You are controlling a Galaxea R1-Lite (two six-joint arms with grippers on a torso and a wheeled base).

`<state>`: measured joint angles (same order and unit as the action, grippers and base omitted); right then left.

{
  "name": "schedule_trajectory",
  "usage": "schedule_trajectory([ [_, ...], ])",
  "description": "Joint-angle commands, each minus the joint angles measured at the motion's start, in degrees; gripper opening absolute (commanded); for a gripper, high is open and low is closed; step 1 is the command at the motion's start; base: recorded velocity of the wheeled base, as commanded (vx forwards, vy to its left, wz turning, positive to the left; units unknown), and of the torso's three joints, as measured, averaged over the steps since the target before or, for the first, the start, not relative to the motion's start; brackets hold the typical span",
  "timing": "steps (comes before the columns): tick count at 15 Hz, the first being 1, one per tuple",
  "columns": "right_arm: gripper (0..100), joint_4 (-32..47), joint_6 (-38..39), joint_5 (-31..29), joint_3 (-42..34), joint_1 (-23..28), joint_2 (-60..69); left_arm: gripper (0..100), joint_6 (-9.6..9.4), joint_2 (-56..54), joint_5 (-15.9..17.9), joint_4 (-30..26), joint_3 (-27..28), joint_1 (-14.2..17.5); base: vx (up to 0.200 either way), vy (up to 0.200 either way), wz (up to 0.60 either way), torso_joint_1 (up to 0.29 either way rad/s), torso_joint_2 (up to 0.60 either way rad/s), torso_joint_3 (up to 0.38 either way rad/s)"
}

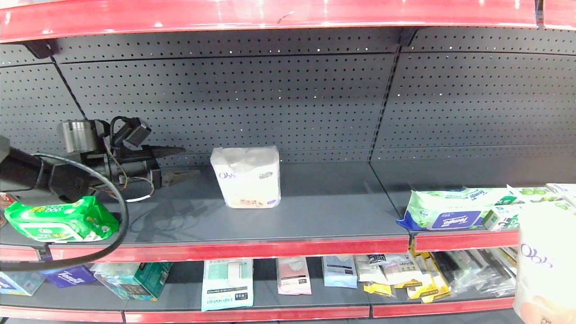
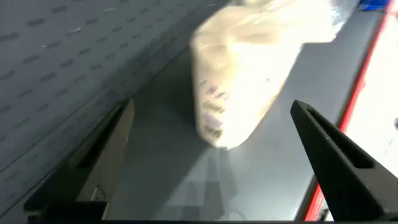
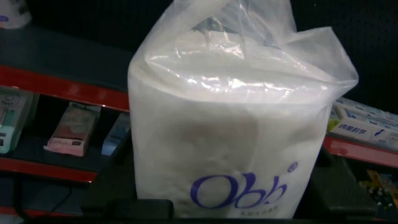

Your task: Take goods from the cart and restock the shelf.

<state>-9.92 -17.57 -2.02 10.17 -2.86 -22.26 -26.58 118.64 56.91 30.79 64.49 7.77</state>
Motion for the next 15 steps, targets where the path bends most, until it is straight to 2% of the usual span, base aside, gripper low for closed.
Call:
schedule_trajectory([
  [1,0,-0.01,-0.01,0.0,-0.06,-0.04,0.02,100,0.03,2.12,0.4,-0.03,1.08,-1.17,0.0,0.0,0.0,0.0,0.0,0.0],
  [3,0,-0.01,-0.01,0.0,-0.24,-0.04,0.02,100,0.03,3.18,1.01,0.06,1.25,-2.23,0.0,0.0,0.0,0.0,0.0,0.0],
  [7,0,-0.01,-0.01,0.0,-0.85,-0.04,0.11,100,-0.06,7.22,0.57,0.23,6.18,-3.46,0.0,0.0,0.0,0.0,0.0,0.0],
  [12,0,-0.01,-0.01,0.0,-1.64,-0.04,0.2,100,0.12,10.47,1.28,0.14,8.64,-6.71,0.0,0.0,0.0,0.0,0.0,0.0],
  [15,0,-0.01,-0.01,0.0,-1.64,0.05,0.2,100,0.12,13.02,1.37,0.23,12.15,-7.41,0.0,0.0,0.0,0.0,0.0,0.0],
])
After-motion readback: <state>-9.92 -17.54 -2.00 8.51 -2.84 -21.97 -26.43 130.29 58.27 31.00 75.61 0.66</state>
